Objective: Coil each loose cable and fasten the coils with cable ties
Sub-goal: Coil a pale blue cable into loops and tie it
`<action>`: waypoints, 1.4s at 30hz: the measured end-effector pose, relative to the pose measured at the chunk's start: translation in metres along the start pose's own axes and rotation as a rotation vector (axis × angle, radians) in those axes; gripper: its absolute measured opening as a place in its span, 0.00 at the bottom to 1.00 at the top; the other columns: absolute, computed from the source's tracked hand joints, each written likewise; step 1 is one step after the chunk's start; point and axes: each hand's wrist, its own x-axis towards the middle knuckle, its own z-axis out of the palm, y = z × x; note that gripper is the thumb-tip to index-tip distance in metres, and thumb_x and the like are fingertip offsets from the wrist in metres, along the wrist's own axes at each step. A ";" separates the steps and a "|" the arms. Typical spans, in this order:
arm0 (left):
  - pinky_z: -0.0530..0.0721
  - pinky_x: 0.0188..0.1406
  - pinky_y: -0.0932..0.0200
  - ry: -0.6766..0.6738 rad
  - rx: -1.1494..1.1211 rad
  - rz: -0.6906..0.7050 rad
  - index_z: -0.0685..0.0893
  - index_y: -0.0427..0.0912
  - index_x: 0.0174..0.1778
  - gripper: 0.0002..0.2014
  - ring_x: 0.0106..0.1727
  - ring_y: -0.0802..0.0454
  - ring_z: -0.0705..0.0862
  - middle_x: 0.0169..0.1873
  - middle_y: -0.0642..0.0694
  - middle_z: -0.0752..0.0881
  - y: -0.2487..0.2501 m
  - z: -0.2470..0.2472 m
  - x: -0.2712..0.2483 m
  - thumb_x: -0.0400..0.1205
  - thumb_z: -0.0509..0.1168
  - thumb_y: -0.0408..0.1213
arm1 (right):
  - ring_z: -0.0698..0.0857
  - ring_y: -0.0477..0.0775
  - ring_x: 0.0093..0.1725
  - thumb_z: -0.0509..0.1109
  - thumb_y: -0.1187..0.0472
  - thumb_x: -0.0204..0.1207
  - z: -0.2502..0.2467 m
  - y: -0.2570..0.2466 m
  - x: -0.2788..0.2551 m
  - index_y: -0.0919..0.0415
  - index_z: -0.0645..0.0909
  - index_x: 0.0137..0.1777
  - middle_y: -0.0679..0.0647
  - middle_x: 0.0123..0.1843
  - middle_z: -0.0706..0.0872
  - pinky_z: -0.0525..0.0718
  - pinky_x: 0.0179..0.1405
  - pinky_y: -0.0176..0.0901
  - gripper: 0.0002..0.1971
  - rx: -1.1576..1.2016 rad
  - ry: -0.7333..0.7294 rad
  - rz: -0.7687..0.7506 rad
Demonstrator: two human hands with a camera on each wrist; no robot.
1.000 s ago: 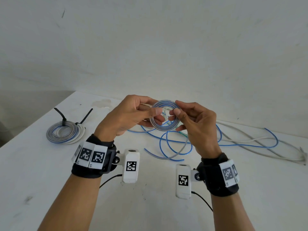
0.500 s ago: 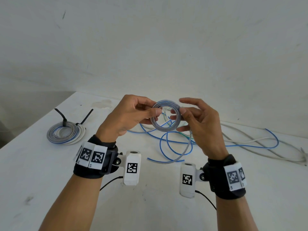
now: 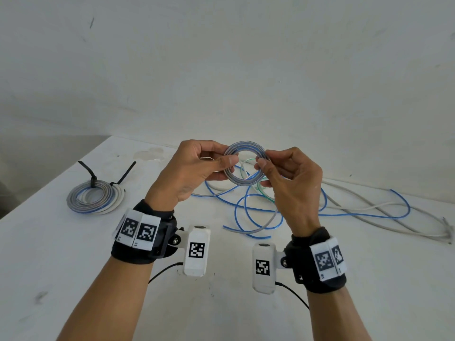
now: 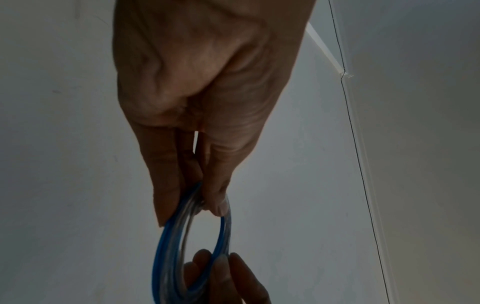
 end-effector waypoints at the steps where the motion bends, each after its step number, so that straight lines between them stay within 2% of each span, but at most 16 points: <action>1: 0.89 0.40 0.61 0.004 0.004 0.003 0.90 0.33 0.51 0.07 0.36 0.53 0.90 0.36 0.42 0.91 0.000 0.000 0.000 0.78 0.75 0.28 | 0.94 0.57 0.45 0.78 0.68 0.78 0.000 0.000 0.000 0.55 0.86 0.47 0.58 0.45 0.94 0.89 0.33 0.42 0.07 0.000 0.002 -0.004; 4: 0.91 0.44 0.58 -0.008 0.041 0.014 0.91 0.35 0.53 0.09 0.39 0.50 0.91 0.40 0.38 0.90 0.000 -0.005 0.000 0.78 0.76 0.30 | 0.95 0.58 0.45 0.79 0.68 0.78 -0.003 -0.001 0.001 0.57 0.86 0.47 0.60 0.44 0.94 0.89 0.33 0.42 0.06 0.052 -0.050 0.027; 6: 0.91 0.50 0.54 -0.091 0.126 0.003 0.91 0.38 0.56 0.12 0.45 0.48 0.92 0.45 0.38 0.93 0.000 -0.010 0.000 0.77 0.76 0.34 | 0.95 0.58 0.45 0.79 0.68 0.77 -0.008 -0.001 0.003 0.57 0.87 0.47 0.59 0.43 0.94 0.89 0.35 0.43 0.06 0.032 -0.123 0.046; 8: 0.91 0.54 0.53 -0.180 0.190 -0.030 0.91 0.38 0.57 0.12 0.47 0.48 0.92 0.46 0.38 0.93 -0.001 -0.011 -0.002 0.78 0.76 0.35 | 0.95 0.57 0.44 0.80 0.69 0.76 -0.011 0.000 0.004 0.58 0.88 0.46 0.57 0.43 0.95 0.90 0.36 0.44 0.06 -0.023 -0.213 0.059; 12: 0.92 0.54 0.49 -0.240 0.238 -0.083 0.93 0.36 0.52 0.10 0.46 0.43 0.92 0.44 0.35 0.93 -0.001 -0.015 -0.004 0.75 0.78 0.32 | 0.95 0.55 0.44 0.80 0.70 0.75 -0.019 -0.002 0.005 0.58 0.88 0.44 0.57 0.42 0.95 0.91 0.38 0.43 0.07 -0.091 -0.324 0.076; 15: 0.92 0.47 0.53 -0.261 0.206 -0.104 0.92 0.35 0.49 0.07 0.44 0.44 0.92 0.43 0.34 0.93 0.001 -0.015 -0.006 0.76 0.76 0.30 | 0.94 0.58 0.44 0.81 0.70 0.74 -0.022 -0.003 0.005 0.55 0.88 0.43 0.58 0.42 0.95 0.90 0.39 0.42 0.09 -0.114 -0.371 0.076; 17: 0.92 0.45 0.54 -0.242 0.214 -0.084 0.92 0.35 0.48 0.05 0.42 0.45 0.92 0.42 0.34 0.93 0.001 -0.015 -0.006 0.77 0.75 0.30 | 0.94 0.60 0.44 0.81 0.70 0.74 -0.021 -0.001 0.005 0.55 0.88 0.43 0.58 0.42 0.94 0.90 0.39 0.43 0.09 -0.115 -0.373 0.069; 20: 0.93 0.48 0.47 -0.179 0.264 -0.014 0.91 0.36 0.48 0.06 0.42 0.44 0.92 0.40 0.37 0.93 0.001 -0.014 -0.004 0.77 0.76 0.32 | 0.94 0.57 0.44 0.78 0.70 0.77 -0.018 0.001 0.005 0.57 0.89 0.46 0.58 0.43 0.94 0.92 0.40 0.46 0.06 -0.090 -0.341 0.058; 23: 0.92 0.43 0.51 -0.112 0.261 0.055 0.91 0.36 0.49 0.05 0.39 0.47 0.92 0.38 0.38 0.93 0.001 -0.012 -0.003 0.79 0.75 0.31 | 0.95 0.53 0.47 0.74 0.70 0.81 -0.017 0.002 0.006 0.58 0.90 0.52 0.54 0.47 0.95 0.93 0.40 0.47 0.07 -0.054 -0.309 0.043; 25: 0.91 0.42 0.52 -0.070 0.244 0.088 0.91 0.35 0.50 0.06 0.39 0.47 0.93 0.38 0.38 0.93 0.000 -0.011 -0.001 0.80 0.75 0.31 | 0.95 0.55 0.48 0.73 0.68 0.83 -0.016 0.002 0.006 0.58 0.89 0.56 0.55 0.48 0.95 0.94 0.40 0.49 0.07 -0.027 -0.282 0.053; 28: 0.92 0.43 0.49 0.003 0.202 0.129 0.91 0.40 0.49 0.04 0.41 0.44 0.94 0.39 0.39 0.93 0.001 -0.011 -0.001 0.81 0.74 0.33 | 0.94 0.60 0.48 0.73 0.67 0.82 -0.009 0.004 0.005 0.63 0.86 0.55 0.60 0.46 0.95 0.92 0.35 0.48 0.04 0.079 -0.163 0.110; 30: 0.91 0.39 0.54 0.036 0.195 0.156 0.91 0.41 0.48 0.02 0.41 0.45 0.94 0.38 0.40 0.93 0.003 -0.010 -0.001 0.82 0.74 0.34 | 0.94 0.62 0.47 0.73 0.67 0.82 -0.004 0.006 0.002 0.65 0.85 0.53 0.63 0.46 0.94 0.90 0.33 0.47 0.03 0.155 -0.111 0.129; 33: 0.88 0.36 0.59 0.082 0.176 0.166 0.91 0.40 0.49 0.03 0.41 0.46 0.94 0.39 0.41 0.93 0.003 -0.010 -0.001 0.83 0.73 0.35 | 0.94 0.61 0.48 0.73 0.65 0.82 0.004 0.005 -0.001 0.64 0.85 0.56 0.63 0.47 0.94 0.90 0.32 0.46 0.06 0.217 -0.110 0.151; 35: 0.89 0.38 0.57 0.098 0.120 0.144 0.90 0.40 0.49 0.03 0.42 0.45 0.94 0.40 0.40 0.93 0.002 -0.009 0.000 0.83 0.73 0.35 | 0.94 0.60 0.47 0.74 0.65 0.81 0.006 0.004 -0.001 0.61 0.86 0.58 0.62 0.46 0.94 0.89 0.33 0.45 0.08 0.217 -0.107 0.143; 39: 0.92 0.47 0.51 0.004 0.062 0.087 0.89 0.36 0.57 0.08 0.45 0.41 0.94 0.44 0.36 0.93 0.001 -0.010 -0.001 0.83 0.72 0.32 | 0.94 0.58 0.44 0.74 0.68 0.81 0.000 0.005 0.002 0.57 0.88 0.56 0.60 0.45 0.95 0.89 0.32 0.43 0.08 0.177 -0.113 0.101; 42: 0.92 0.53 0.48 -0.130 0.186 0.034 0.88 0.37 0.64 0.15 0.49 0.44 0.93 0.46 0.39 0.94 -0.001 -0.014 -0.001 0.80 0.74 0.31 | 0.94 0.57 0.42 0.74 0.69 0.81 -0.012 0.006 0.005 0.55 0.90 0.54 0.58 0.44 0.95 0.90 0.36 0.45 0.09 0.036 -0.258 0.085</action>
